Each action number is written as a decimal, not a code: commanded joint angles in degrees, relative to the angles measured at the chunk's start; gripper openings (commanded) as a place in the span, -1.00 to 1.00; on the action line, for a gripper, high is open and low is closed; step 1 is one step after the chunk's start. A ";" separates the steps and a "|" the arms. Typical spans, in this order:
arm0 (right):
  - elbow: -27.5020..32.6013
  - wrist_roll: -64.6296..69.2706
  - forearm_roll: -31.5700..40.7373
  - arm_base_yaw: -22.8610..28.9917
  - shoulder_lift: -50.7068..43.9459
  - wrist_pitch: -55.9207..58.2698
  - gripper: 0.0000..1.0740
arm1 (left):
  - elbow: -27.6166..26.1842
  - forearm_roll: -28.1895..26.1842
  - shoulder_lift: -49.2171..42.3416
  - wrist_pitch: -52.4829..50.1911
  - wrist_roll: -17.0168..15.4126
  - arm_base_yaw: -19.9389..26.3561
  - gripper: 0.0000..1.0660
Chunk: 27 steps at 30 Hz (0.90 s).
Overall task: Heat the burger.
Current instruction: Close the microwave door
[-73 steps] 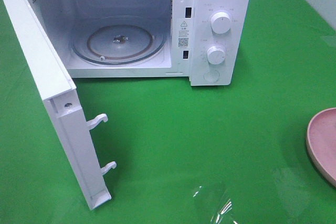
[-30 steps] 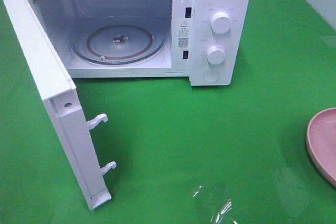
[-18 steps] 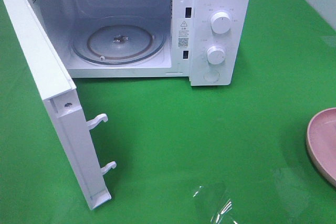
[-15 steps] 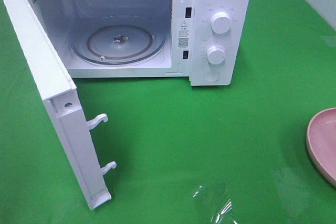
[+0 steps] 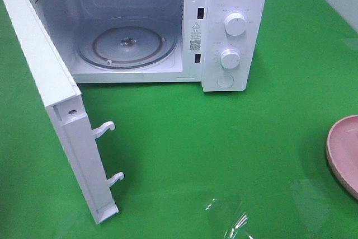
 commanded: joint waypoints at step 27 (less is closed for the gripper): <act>0.23 -0.52 0.34 -0.34 -1.43 -0.46 0.41 | 20.34 10.54 33.80 -59.59 -6.19 -0.11 -1.00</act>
